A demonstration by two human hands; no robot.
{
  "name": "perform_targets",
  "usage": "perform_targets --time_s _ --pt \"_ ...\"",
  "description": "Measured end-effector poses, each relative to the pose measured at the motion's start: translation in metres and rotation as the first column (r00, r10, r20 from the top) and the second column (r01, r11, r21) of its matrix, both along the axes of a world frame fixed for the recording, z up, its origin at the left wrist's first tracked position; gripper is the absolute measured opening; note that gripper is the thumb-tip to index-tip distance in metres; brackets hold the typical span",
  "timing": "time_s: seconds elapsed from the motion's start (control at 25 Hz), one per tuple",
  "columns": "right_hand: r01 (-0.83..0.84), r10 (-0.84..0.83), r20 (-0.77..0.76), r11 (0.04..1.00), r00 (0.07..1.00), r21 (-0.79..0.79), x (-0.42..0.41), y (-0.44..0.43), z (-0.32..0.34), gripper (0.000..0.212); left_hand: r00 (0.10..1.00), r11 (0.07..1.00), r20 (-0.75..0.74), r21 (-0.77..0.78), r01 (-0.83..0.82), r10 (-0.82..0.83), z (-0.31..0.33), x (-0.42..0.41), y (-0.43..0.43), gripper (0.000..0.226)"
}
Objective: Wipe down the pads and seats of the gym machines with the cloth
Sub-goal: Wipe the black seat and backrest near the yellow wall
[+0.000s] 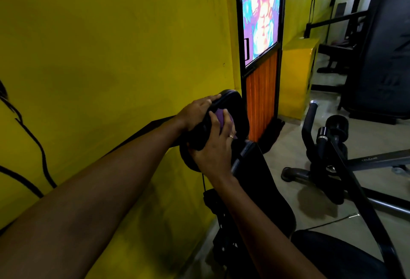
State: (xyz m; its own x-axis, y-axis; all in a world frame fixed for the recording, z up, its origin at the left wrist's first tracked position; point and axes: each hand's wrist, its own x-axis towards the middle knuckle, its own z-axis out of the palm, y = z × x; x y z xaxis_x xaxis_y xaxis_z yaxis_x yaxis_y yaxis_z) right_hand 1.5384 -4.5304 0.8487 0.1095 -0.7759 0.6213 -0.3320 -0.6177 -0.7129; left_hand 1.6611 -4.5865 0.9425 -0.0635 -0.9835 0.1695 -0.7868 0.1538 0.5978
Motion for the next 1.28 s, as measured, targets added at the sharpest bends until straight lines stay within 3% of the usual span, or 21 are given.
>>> perform_targets --time_s 0.16,0.24,0.32,0.4,0.44,0.52,0.6,0.76,0.88,0.96,1.28 --pt "-0.093 0.093 0.053 0.996 0.994 -0.013 -0.018 -0.004 -0.020 0.081 0.999 1.000 -0.031 0.006 -0.017 0.018 0.000 -0.002 0.000 0.043" --pt "-0.173 0.143 0.203 0.975 0.969 0.139 -0.029 -0.003 -0.047 0.080 1.000 1.000 -0.008 -0.009 -0.020 0.020 0.000 -0.004 0.001 0.043" --pt "-0.216 0.080 0.381 0.919 0.921 0.329 -0.032 -0.010 -0.065 0.080 0.999 0.999 0.044 -0.045 -0.019 0.021 0.003 -0.006 0.004 0.043" --pt "-0.189 -0.007 0.393 0.868 0.919 0.458 -0.033 -0.032 -0.068 0.079 0.969 0.992 0.236 -0.119 -0.047 0.074 0.006 -0.012 0.010 0.043" --pt "-0.158 -0.036 0.361 0.855 0.932 0.494 -0.033 -0.045 -0.065 0.079 0.916 0.989 0.386 -0.133 -0.061 0.109 0.008 -0.019 0.014 0.045" --pt "-0.101 -0.089 0.315 0.836 0.945 0.539 -0.037 -0.077 -0.055 0.078 0.726 0.987 0.668 -0.125 -0.105 0.162 0.005 -0.039 0.023 0.055" --pt "-0.099 -0.115 0.324 0.812 0.939 0.575 -0.041 -0.104 -0.047 0.077 0.585 0.968 0.771 -0.200 -0.153 0.252 -0.004 -0.053 0.031 0.063" --pt "-0.055 -0.170 0.323 0.810 0.931 0.584 -0.036 -0.100 -0.035 0.082 0.528 0.940 0.778 -0.303 -0.157 0.340 -0.008 -0.058 0.030 0.065" --pt "-0.085 -0.065 0.361 0.919 0.930 0.385 -0.022 -0.036 -0.047 0.078 0.503 0.933 0.787 -0.321 -0.163 0.358 -0.010 -0.061 0.031 0.064" --pt "-0.147 0.007 0.419 0.941 0.908 0.303 -0.022 -0.020 -0.058 0.071 0.502 0.933 0.787 -0.327 -0.153 0.358 -0.011 -0.060 0.030 0.064" --pt "0.002 -0.166 0.266 0.852 0.950 0.524 -0.041 -0.138 -0.031 0.064 0.491 0.932 0.793 -0.324 -0.161 0.361 -0.008 -0.061 0.032 0.064"
